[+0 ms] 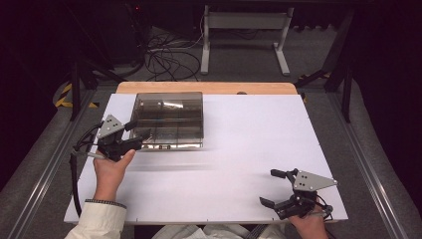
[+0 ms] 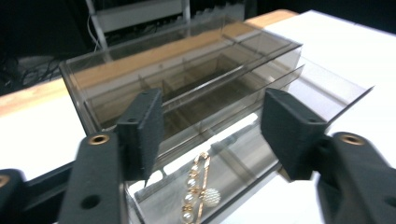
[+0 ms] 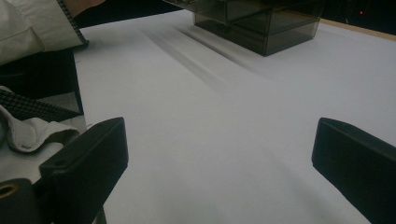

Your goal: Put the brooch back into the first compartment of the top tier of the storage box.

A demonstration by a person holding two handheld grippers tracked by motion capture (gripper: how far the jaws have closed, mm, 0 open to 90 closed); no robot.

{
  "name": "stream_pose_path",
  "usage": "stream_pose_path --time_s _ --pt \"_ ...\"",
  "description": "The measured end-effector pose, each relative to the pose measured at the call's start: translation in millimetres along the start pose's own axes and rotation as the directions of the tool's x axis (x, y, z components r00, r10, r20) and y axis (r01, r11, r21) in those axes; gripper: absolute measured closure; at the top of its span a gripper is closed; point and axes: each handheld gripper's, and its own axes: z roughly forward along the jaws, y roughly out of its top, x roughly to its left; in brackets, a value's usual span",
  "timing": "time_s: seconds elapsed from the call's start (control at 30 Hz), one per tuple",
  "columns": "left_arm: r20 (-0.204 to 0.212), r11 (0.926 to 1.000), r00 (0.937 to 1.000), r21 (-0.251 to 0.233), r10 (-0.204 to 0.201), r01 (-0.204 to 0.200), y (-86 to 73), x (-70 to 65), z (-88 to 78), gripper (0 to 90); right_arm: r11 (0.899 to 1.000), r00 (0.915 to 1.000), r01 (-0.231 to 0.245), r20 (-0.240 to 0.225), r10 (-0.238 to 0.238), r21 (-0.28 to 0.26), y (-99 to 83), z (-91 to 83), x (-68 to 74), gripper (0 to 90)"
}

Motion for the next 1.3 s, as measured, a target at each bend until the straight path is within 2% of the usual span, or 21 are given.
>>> stream_pose_path --time_s 0.17,0.6,0.73,1.0,1.13,1.3 --pt "-0.003 0.9996 0.9999 -0.023 0.014 -0.014 5.5 -6.5 -9.3 25.0 1.0 1.0 -0.001 -0.001 0.001 0.001 0.2 0.1 0.4 4.1" --pt "0.028 0.9987 0.9992 -0.043 0.03 -0.029 12.9 -15.8 -20.0 22.1 1.0 1.0 -0.001 0.001 0.001 0.0 0.0 -0.1 0.0 4.1" --pt "0.058 0.9981 0.9979 -0.056 0.03 -0.027 16.4 -18.8 -27.8 18.1 1.0 1.0 -0.002 0.001 0.002 -0.001 0.0 -0.2 0.1 4.1" --pt "0.141 0.9941 0.9879 -0.096 0.063 -0.05 9.2 -32.5 -38.6 14.9 1.0 1.0 -0.002 0.0 0.002 -0.002 0.4 0.1 0.0 4.1" --pt "0.186 0.9926 0.9809 -0.116 0.058 -0.037 3.0 -39.0 -42.8 13.3 1.0 1.0 -0.006 0.0 0.006 -0.005 0.2 -1.0 0.2 4.1" --pt "0.195 0.9917 0.9782 -0.118 0.073 -0.051 -8.3 -46.3 -48.7 12.1 1.0 1.0 -0.004 -0.001 0.004 -0.005 0.2 -1.2 0.3 4.1"
